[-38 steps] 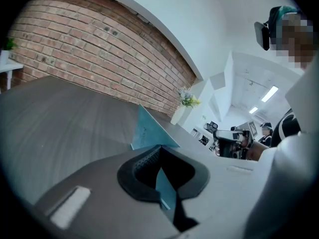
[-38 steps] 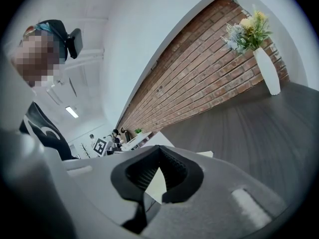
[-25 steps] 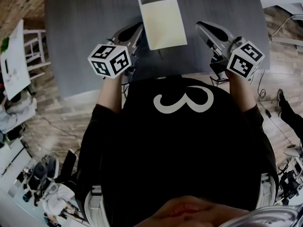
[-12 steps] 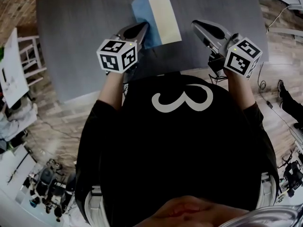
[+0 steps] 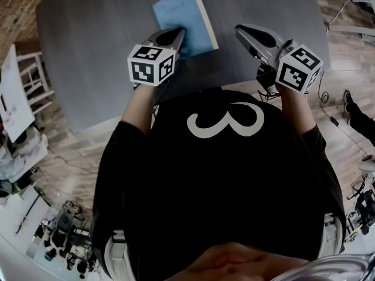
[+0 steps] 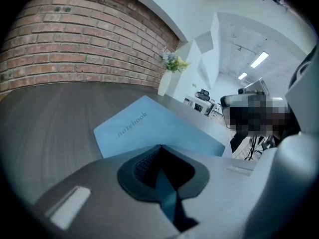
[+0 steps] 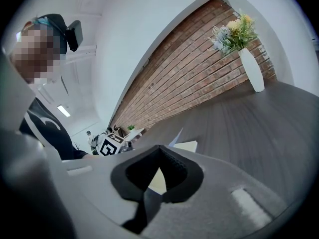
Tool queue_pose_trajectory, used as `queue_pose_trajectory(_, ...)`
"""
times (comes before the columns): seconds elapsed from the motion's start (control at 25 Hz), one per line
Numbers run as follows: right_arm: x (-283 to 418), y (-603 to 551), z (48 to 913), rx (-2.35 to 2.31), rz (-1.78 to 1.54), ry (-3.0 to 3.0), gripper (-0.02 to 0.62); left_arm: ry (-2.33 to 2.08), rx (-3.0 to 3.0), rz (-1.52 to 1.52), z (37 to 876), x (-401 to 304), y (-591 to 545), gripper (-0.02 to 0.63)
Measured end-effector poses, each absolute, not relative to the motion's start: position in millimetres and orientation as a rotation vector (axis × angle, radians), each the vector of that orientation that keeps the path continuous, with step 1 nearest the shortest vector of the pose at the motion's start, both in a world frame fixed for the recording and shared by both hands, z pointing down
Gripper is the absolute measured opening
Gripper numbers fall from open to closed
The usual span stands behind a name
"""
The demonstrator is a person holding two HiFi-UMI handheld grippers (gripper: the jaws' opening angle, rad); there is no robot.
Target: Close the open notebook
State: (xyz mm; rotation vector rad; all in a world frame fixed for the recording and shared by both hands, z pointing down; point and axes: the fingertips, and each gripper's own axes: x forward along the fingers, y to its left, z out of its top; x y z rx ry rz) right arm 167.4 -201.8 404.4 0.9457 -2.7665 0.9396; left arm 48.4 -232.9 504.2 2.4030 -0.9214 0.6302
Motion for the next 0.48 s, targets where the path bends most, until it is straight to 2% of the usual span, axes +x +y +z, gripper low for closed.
queue_pose_trajectory(0.48, 177.3, -201.9, 409.7, 0.927, 0.953, -2.750, 0.002, -0.937, 2.370, 0.782, 528.4, 59.7, -233.7, 0.012)
